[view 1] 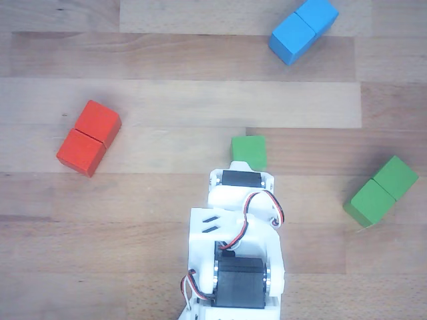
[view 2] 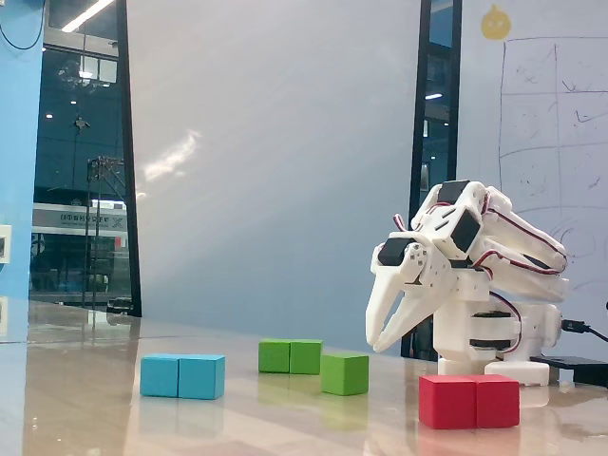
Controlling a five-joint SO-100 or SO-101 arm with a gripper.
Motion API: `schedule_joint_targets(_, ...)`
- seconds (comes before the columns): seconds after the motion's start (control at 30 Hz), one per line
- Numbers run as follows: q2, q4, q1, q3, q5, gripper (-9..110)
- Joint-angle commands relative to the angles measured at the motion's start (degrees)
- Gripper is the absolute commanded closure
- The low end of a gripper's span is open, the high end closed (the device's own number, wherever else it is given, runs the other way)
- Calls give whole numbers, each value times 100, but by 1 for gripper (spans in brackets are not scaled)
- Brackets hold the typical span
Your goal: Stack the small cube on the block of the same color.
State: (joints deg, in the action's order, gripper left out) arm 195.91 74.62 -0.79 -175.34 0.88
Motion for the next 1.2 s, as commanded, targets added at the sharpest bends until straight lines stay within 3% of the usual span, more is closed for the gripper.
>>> schedule_joint_targets(0.0, 185, 18, 26, 70, -26, 101)
schedule_joint_targets(1.17, 185, 18, 26, 70, -26, 101)
